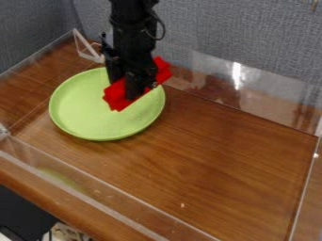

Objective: Put the red object on the green plate

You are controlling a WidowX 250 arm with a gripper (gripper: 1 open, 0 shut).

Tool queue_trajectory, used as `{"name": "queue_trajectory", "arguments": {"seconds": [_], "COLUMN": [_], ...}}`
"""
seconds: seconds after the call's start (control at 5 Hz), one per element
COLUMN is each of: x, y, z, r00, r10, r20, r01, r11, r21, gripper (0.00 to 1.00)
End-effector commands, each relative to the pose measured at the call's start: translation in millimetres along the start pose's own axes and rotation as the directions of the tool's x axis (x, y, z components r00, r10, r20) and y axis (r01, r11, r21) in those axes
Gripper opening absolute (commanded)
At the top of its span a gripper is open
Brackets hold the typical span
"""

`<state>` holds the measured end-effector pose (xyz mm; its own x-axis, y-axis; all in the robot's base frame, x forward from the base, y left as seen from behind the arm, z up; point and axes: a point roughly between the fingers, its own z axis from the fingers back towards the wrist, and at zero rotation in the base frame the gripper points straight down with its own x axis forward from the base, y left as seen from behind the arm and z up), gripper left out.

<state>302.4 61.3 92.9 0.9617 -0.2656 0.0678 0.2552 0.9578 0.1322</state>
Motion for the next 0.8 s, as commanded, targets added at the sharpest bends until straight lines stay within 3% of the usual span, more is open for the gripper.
{"name": "queue_trajectory", "arguments": {"seconds": [0.0, 0.4, 0.6], "x": [7.0, -4.2, -6.6], "y": [17.7, 46.7, 58.5], "z": [-0.3, -14.3, -21.0], "r00": [0.998, 0.997, 0.988], "r10": [0.045, 0.062, 0.146], "r20": [0.036, 0.054, 0.046], "r01": [-0.046, -0.063, -0.146], "r11": [0.999, 0.998, 0.989], "r21": [0.018, 0.016, 0.014], "gripper": [0.0, 0.0, 0.0]}}
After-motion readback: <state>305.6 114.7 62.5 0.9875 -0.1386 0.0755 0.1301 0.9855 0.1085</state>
